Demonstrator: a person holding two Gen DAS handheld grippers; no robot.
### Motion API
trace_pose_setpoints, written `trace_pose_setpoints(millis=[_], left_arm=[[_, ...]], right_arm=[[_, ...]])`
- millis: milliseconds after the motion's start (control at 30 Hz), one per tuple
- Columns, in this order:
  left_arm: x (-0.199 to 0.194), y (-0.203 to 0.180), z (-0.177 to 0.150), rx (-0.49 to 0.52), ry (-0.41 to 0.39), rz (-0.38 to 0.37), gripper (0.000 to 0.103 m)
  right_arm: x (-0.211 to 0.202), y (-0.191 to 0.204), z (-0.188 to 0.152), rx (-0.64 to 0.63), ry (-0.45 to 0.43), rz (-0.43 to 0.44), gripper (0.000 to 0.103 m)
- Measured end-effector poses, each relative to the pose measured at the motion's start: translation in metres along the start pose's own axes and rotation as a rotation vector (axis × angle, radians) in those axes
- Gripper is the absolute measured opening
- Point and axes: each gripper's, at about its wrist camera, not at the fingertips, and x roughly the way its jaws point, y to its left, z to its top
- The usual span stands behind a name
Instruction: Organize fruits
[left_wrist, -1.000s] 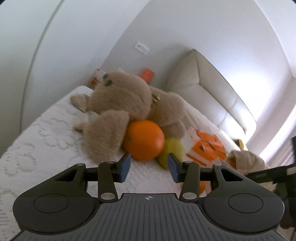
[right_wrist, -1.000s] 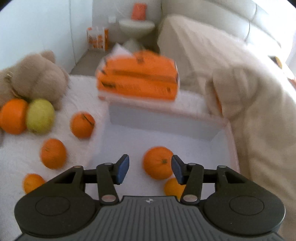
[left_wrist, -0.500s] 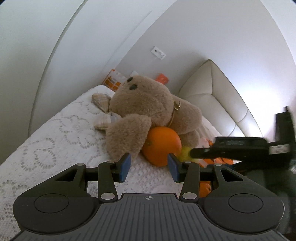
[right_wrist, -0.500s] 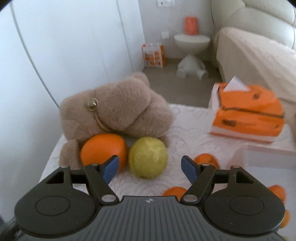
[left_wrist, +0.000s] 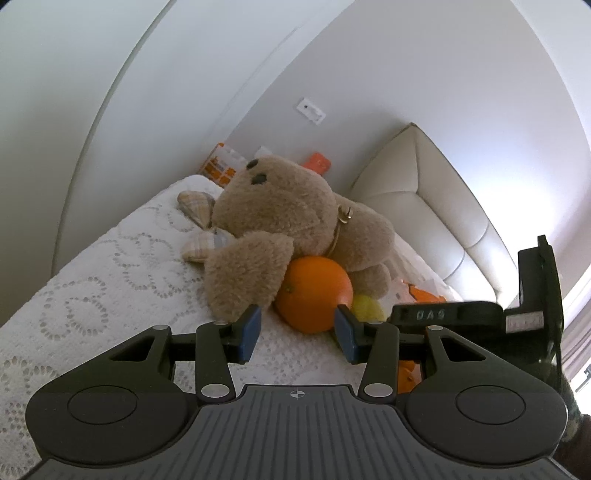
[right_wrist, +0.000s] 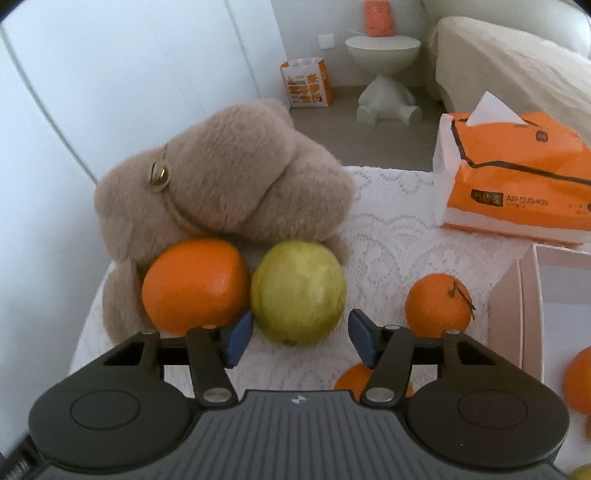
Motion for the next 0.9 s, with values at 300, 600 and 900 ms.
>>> trace_pose_setpoints(millis=[300, 600, 900], left_arm=[[0.004, 0.001, -0.001, 0.008, 0.014, 0.008, 0.048], [0.0, 0.008, 0.001, -0.024, -0.009, 0.025, 0.048], [0.001, -0.003, -0.001, 0.052, -0.01, 0.007, 0.048]], right_arm=[[0.009, 0.015, -0.001, -0.091, -0.035, -0.04, 0.058], [-0.038, 0.047, -0.05, -0.291, -0.035, 0.018, 0.056], [-0.069, 0.058, -0.112, -0.395, -0.081, 0.015, 0.055]])
